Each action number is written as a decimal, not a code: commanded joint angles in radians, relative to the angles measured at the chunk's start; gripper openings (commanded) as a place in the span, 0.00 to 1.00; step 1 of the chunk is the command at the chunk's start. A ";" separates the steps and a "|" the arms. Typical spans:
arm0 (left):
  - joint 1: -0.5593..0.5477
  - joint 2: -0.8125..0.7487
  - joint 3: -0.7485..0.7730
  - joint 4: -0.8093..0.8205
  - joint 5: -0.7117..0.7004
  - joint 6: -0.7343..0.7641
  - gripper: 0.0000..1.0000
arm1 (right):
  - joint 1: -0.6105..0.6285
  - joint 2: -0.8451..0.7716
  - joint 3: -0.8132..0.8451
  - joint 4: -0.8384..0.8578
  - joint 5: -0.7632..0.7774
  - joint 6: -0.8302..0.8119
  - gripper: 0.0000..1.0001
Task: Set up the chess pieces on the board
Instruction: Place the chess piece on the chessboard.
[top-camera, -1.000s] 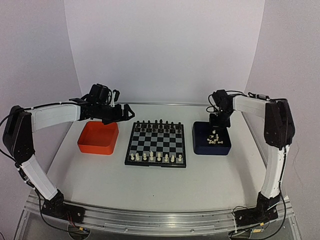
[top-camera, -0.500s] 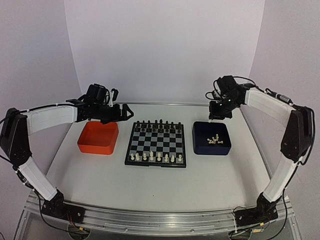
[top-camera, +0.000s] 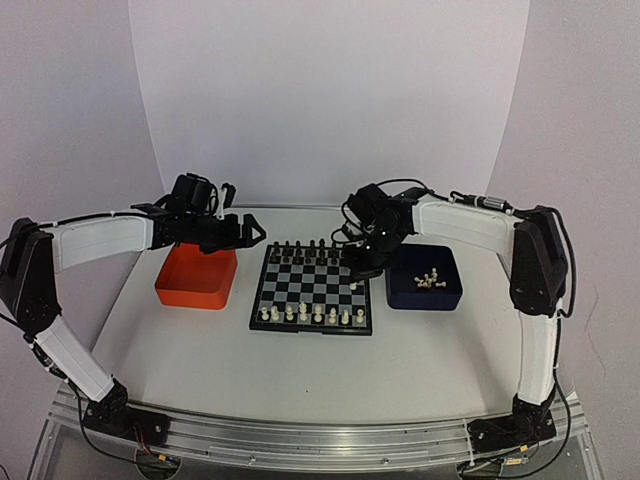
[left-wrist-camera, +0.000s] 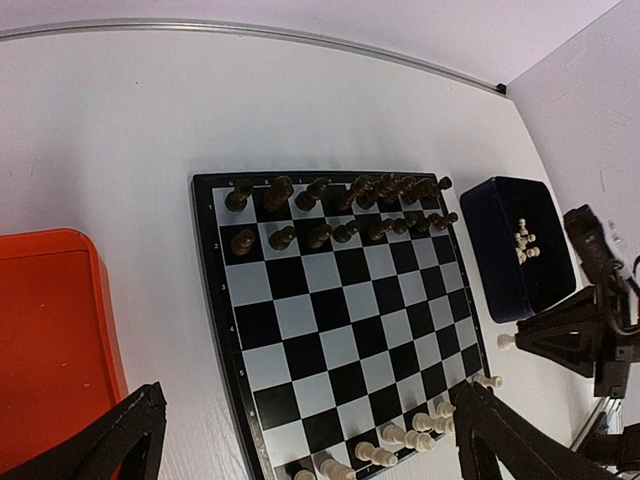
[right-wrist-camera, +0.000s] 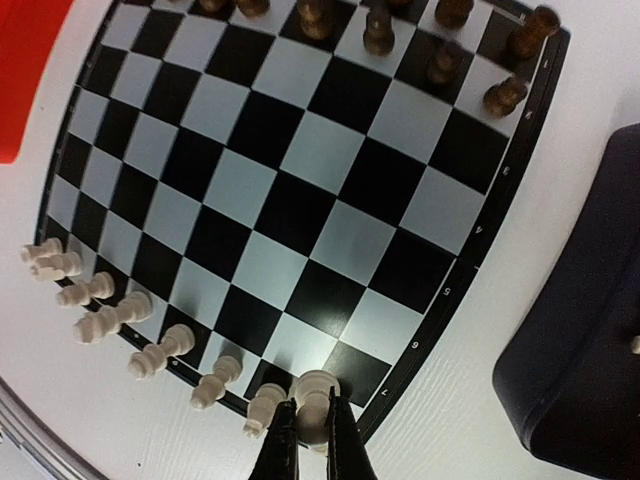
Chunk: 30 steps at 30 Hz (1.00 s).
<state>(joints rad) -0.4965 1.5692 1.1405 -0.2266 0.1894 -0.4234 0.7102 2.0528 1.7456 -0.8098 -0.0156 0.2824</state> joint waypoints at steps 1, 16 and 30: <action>0.000 -0.065 -0.017 0.026 0.007 -0.004 1.00 | 0.021 0.049 0.042 -0.043 0.003 0.012 0.00; -0.001 -0.075 -0.020 0.016 0.003 -0.006 1.00 | 0.031 0.090 -0.007 -0.050 0.046 0.015 0.00; -0.001 -0.084 -0.031 0.017 -0.004 -0.014 1.00 | 0.034 0.092 -0.031 -0.050 0.041 0.018 0.00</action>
<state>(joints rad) -0.4965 1.5303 1.1160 -0.2275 0.1886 -0.4274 0.7364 2.1448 1.7208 -0.8486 0.0223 0.2924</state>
